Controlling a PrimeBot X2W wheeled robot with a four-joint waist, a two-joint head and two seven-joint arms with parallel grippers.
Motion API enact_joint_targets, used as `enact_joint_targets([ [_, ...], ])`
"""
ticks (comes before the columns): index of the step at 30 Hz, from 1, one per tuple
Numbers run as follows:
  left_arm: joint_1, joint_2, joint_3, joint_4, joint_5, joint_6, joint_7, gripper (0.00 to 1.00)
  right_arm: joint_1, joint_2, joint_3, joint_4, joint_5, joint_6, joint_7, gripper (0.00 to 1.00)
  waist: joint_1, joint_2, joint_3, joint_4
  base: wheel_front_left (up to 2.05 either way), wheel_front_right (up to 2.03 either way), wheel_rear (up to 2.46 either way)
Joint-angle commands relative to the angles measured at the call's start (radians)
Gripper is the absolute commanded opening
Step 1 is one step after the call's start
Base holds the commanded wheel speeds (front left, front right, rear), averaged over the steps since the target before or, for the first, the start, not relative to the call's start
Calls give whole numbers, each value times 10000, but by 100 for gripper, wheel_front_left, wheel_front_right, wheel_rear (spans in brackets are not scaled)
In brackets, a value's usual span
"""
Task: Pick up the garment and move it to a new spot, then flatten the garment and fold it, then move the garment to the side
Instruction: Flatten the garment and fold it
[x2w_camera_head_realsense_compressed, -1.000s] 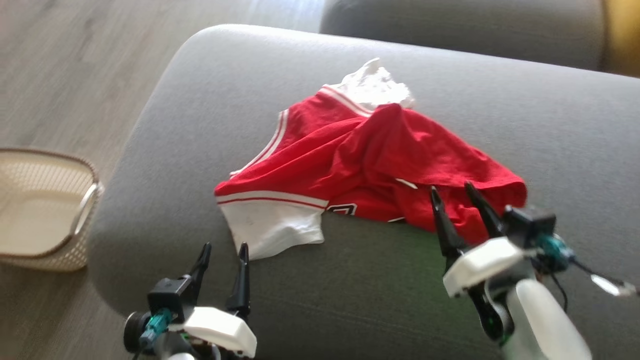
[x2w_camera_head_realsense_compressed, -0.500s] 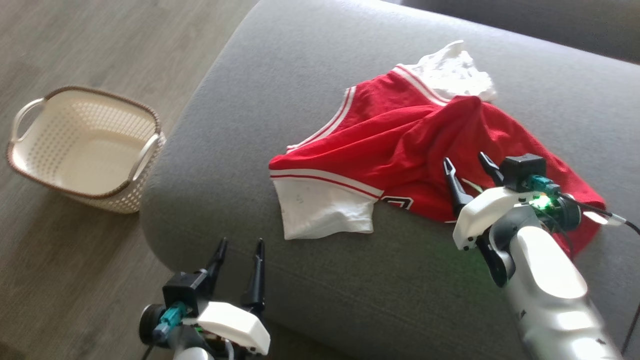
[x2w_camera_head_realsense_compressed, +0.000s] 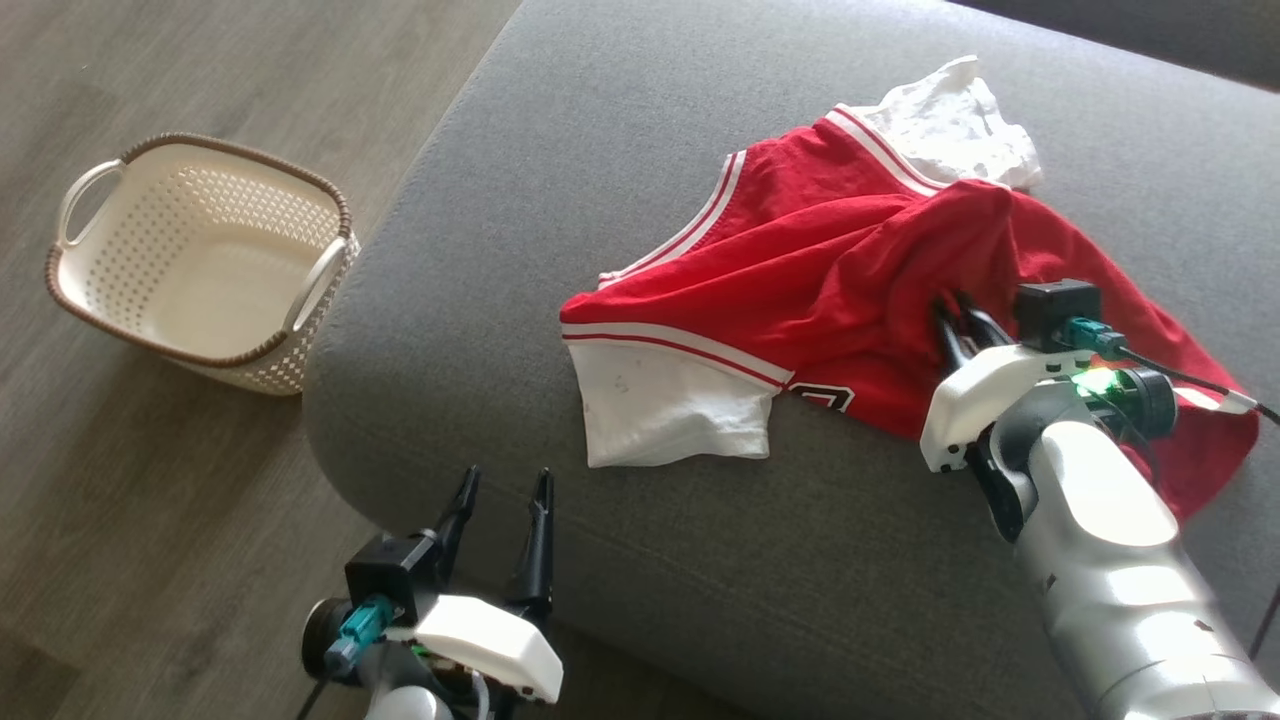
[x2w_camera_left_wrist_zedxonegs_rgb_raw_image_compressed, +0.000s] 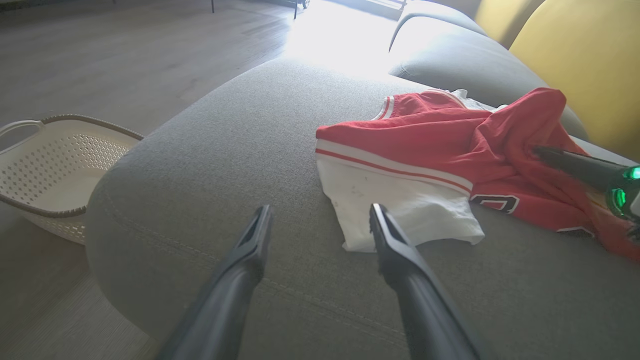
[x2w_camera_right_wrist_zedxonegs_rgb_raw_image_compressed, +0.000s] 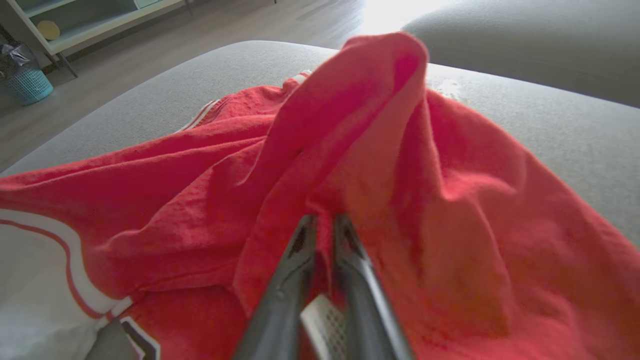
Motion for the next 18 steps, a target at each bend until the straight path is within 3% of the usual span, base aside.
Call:
enact_joint_targets([
  [1,-341,-25,267,-299,-34,96,-124,100,-389,114,200,-171,65,-2,-201,0,0,0,-37,-73,0,0,0],
  [11,-300,-25,533,-216,142,49,-124,100,-348,114,943,-806,530,-2,-473,0,0,0,-655,-1084,0,0,0],
  [18,-129,-25,723,-132,308,-57,-124,100,-38,-264,667,-1843,527,-2,-192,0,0,0,-1366,-1820,0,0,0],
])
